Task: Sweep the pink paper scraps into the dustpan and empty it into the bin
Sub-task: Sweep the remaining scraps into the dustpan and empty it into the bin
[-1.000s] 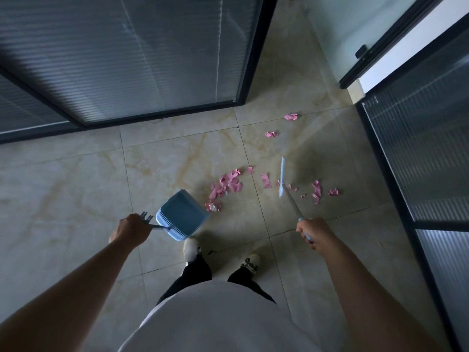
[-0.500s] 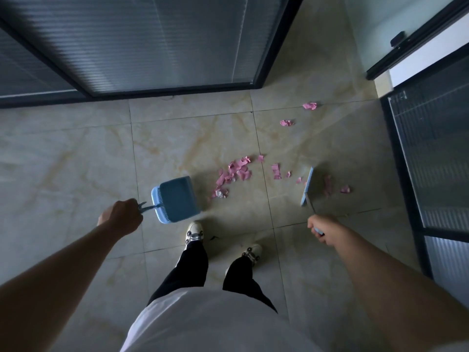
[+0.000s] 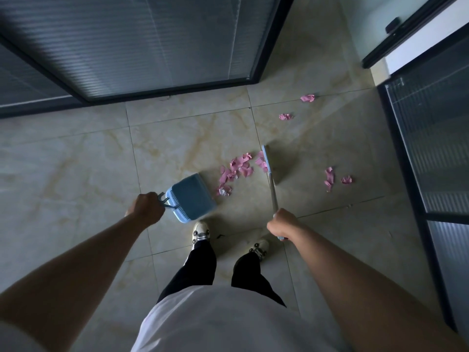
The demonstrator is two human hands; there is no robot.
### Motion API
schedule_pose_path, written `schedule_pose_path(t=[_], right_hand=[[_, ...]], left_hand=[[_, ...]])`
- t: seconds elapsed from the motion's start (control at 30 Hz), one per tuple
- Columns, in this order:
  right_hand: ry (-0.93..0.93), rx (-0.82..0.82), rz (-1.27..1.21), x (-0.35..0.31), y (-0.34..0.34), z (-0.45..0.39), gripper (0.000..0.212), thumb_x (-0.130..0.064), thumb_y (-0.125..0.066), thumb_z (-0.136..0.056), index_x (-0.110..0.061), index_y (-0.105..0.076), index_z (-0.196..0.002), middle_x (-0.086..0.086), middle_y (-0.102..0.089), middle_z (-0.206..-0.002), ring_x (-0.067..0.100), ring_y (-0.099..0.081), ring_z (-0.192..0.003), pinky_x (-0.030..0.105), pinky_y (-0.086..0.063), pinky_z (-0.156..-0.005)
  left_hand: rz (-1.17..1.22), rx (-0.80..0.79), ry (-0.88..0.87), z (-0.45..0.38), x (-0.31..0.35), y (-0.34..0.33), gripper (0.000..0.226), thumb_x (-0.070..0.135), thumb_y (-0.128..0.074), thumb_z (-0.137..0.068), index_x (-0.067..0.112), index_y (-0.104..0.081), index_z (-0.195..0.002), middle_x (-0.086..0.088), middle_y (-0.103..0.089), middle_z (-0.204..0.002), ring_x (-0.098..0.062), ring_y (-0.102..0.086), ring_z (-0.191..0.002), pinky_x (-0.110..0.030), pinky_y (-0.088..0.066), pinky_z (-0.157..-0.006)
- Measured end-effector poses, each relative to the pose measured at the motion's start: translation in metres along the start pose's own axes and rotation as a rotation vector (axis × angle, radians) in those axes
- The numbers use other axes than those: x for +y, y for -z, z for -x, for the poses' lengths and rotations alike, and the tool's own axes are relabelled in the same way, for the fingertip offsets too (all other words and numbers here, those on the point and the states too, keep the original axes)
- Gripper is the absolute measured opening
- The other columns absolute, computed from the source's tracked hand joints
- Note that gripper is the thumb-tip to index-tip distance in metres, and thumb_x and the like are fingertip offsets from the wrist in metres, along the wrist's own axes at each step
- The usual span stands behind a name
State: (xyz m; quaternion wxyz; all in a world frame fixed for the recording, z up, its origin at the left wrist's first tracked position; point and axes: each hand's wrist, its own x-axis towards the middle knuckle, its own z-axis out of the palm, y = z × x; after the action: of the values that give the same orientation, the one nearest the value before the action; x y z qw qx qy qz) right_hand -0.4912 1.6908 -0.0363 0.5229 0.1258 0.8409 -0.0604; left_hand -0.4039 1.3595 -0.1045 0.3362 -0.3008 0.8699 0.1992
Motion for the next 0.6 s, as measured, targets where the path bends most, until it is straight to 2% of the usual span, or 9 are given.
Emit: schedule_pose_path(t=[0.07, 0.17, 0.3, 0.4, 0.5, 0.53, 0.6], right_hand=[[0.015, -0.005, 0.044, -0.002, -0.005, 0.004, 0.039, -0.006, -0.044, -0.08, 0.005, -0.057, -0.115, 0.012, -0.064, -0.073, 0.028, -0.065, -0.073, 0.023, -0.047, -0.061], [0.039, -0.021, 0.121, -0.002, -0.012, 0.009, 0.041, -0.007, -0.043, -0.081, 0.002, -0.055, -0.119, 0.02, -0.069, -0.102, 0.028, -0.061, -0.078, 0.023, -0.046, -0.066], [0.091, -0.011, 0.224, 0.002, -0.023, 0.015, 0.039, -0.01, -0.046, -0.084, -0.003, -0.056, -0.121, 0.017, -0.066, -0.115, 0.03, -0.065, -0.102, 0.026, -0.045, -0.074], [0.123, 0.018, 0.318, 0.007, -0.029, 0.024, 0.034, -0.011, -0.048, -0.086, -0.007, -0.059, -0.118, 0.013, -0.065, -0.119, 0.029, -0.063, -0.109, 0.027, -0.045, -0.078], [0.167, 0.027, 0.375, 0.016, -0.036, 0.034, 0.041, -0.012, -0.046, -0.088, -0.009, -0.055, -0.127, 0.011, -0.062, -0.125, 0.028, -0.062, -0.112, 0.031, -0.05, -0.087], [0.183, 0.025, 0.381, 0.02, -0.039, 0.036, 0.042, -0.011, -0.046, -0.087, -0.01, -0.055, -0.128, 0.011, -0.063, -0.123, 0.028, -0.063, -0.109, 0.031, -0.051, -0.085], [0.21, 0.009, 0.39, 0.026, -0.042, 0.043, 0.04, -0.007, -0.044, -0.085, -0.009, -0.058, -0.122, 0.011, -0.066, -0.113, 0.028, -0.066, -0.097, 0.03, -0.051, -0.071]], left_hand=[[0.023, 0.008, -0.011, 0.001, 0.004, -0.004, 0.02, 0.014, -0.053, -0.088, -0.001, -0.062, -0.097, -0.024, -0.066, -0.1, -0.041, -0.062, -0.091, -0.035, -0.045, -0.071], [0.067, 0.014, -0.01, 0.006, 0.016, -0.009, 0.02, 0.011, -0.051, -0.089, -0.002, -0.062, -0.099, -0.024, -0.065, -0.1, -0.041, -0.062, -0.09, -0.034, -0.043, -0.069], [0.113, -0.014, -0.01, 0.007, 0.034, -0.018, 0.021, 0.009, -0.049, -0.089, -0.002, -0.061, -0.102, -0.024, -0.063, -0.103, -0.039, -0.059, -0.085, -0.033, -0.043, -0.067], [0.13, -0.013, -0.004, 0.006, 0.049, -0.019, 0.02, 0.012, -0.048, -0.092, -0.001, -0.061, -0.1, -0.018, -0.061, -0.095, -0.031, -0.055, -0.076, -0.033, -0.045, -0.065], [0.121, -0.001, -0.016, 0.002, 0.06, -0.018, 0.018, 0.013, -0.048, -0.093, 0.001, -0.061, -0.099, -0.013, -0.059, -0.09, -0.029, -0.055, -0.076, -0.033, -0.046, -0.065], [0.129, -0.004, -0.019, 0.001, 0.062, -0.018, 0.018, 0.014, -0.048, -0.093, 0.002, -0.061, -0.099, -0.014, -0.061, -0.091, -0.03, -0.056, -0.076, -0.034, -0.048, -0.066], [0.14, 0.0, -0.016, -0.003, 0.065, -0.02, 0.02, 0.015, -0.049, -0.092, 0.001, -0.061, -0.1, -0.018, -0.064, -0.097, -0.032, -0.058, -0.078, -0.036, -0.052, -0.069]])
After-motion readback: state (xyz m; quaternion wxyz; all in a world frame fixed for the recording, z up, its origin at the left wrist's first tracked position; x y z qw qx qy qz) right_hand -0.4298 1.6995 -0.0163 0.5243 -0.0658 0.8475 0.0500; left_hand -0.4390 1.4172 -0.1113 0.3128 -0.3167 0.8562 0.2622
